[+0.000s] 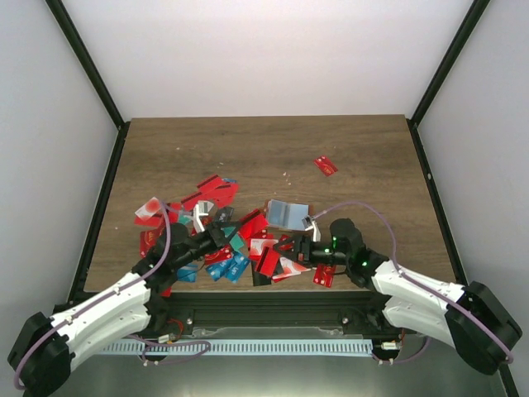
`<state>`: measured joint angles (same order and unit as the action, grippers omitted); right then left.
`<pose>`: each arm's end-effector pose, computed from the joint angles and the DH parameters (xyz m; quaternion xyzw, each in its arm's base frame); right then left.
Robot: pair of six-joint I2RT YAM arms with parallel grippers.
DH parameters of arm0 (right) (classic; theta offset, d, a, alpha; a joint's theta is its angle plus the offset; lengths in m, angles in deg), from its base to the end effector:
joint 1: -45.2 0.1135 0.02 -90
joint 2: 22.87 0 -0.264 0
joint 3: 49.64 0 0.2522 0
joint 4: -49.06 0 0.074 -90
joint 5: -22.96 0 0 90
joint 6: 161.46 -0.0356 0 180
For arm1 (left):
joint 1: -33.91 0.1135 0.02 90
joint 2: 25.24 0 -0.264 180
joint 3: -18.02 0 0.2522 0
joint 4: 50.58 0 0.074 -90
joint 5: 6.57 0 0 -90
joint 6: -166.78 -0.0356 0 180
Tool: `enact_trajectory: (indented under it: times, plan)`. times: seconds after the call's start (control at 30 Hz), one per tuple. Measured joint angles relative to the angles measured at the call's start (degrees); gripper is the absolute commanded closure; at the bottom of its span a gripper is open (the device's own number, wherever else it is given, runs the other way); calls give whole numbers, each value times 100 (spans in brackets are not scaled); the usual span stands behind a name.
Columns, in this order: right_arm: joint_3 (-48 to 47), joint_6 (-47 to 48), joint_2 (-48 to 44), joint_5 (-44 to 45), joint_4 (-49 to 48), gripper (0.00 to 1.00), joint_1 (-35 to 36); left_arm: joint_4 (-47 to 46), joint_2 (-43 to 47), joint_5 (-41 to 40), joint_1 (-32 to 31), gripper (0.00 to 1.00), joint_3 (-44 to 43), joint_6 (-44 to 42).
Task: Put the credit cards into the card holder
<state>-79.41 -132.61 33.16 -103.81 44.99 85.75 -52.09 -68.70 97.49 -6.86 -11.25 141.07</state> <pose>0.1332 0.1420 0.1821 -0.0323 0.8064 0.5758 0.1312 0.1297 -0.1233 0.2094 -0.0831 0.7743 -0.5502 0.3013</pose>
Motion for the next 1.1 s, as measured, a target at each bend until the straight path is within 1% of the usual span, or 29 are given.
enact_trajectory:
  times: [0.13, 0.27, 0.37, 0.53, 0.8, 0.93, 1.1]
  plan:
    - [162, -610, 131, 275, -542, 29, 0, -603, -225, -297, 0, 96, -2, 345]
    - [144, -1088, 378, 542, -1132, 40, 2, -1091, -525, -424, -15, 96, 0, 643]
    - [81, -1392, 610, 728, -1508, 45, 7, -1440, -688, -472, -22, 96, 0, 820]
    - [-96, -1744, 970, 929, -2055, 49, 13, -1908, -925, -490, -72, 96, 11, 1043]
    - [-608, -1904, 1443, 981, -2632, 53, 13, -2260, -1246, -483, -184, 96, 9, 1296]
    - [-828, -1926, 1613, 940, -2769, 58, 13, -2229, -1174, -492, -192, 96, -22, 1357]
    - [-1045, -1915, 1871, 868, -2765, 68, 13, -2175, -922, -522, -192, 96, -103, 1440]
